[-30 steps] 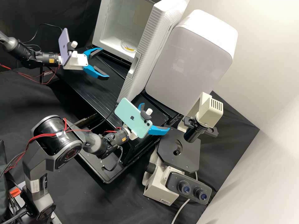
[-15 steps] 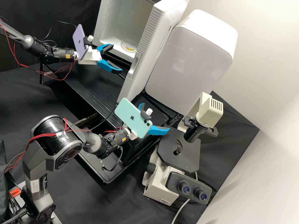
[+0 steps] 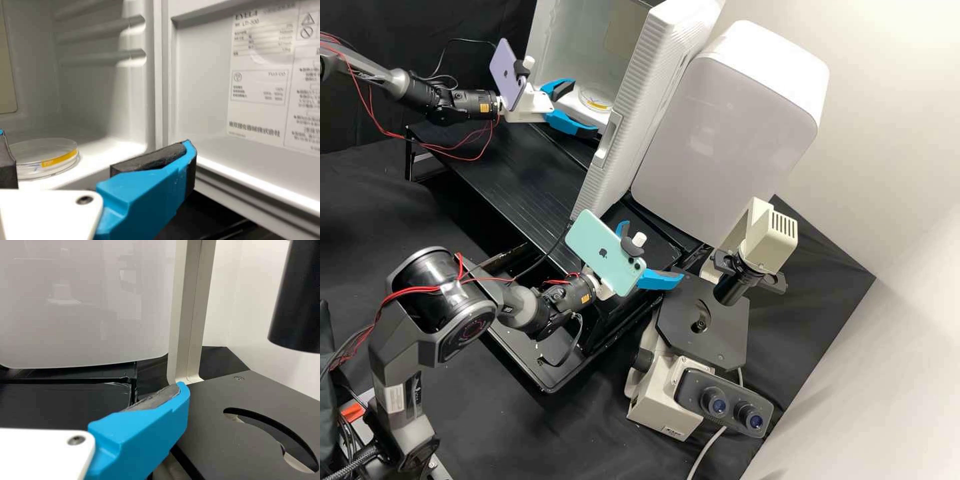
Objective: Take the petri dish out of the incubator
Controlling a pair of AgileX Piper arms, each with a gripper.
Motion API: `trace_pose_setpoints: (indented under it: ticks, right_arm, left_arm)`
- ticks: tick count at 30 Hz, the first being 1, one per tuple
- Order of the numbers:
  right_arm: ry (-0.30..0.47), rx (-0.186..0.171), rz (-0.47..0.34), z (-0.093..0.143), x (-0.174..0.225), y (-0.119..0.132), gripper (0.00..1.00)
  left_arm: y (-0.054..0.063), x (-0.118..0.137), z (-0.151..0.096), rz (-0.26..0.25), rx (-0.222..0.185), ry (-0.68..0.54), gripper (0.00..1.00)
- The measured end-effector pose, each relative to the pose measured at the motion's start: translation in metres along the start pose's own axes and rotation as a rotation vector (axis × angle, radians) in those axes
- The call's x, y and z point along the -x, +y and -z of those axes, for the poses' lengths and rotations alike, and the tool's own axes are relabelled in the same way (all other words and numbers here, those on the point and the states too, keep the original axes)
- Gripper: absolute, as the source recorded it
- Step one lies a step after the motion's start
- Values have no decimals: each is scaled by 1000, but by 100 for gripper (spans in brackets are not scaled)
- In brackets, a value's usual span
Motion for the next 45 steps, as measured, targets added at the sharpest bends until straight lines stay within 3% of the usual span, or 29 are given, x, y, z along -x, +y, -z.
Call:
trace_pose_setpoints:
  ticks: [7, 13, 24, 35, 45]
  right_arm:
    - [0, 0, 0, 0, 0, 0, 100]
    - [0, 0, 0, 0, 0, 0, 100]
    - [0, 0, 0, 0, 0, 0, 100]
    - [0, 0, 0, 0, 0, 0, 100]
    - [0, 0, 0, 0, 0, 0, 100]
  left_arm:
    - [1, -11, 3, 15, 57, -38, 100]
    - [-9, -20, 7, 36, 112, -47, 100]
    - [-7, -19, 21, 30, 112, -18, 100]
    - [-7, -14, 46, 6, 173, 65, 100]
    - [-15, -38, 57, -3, 165, 71, 100]
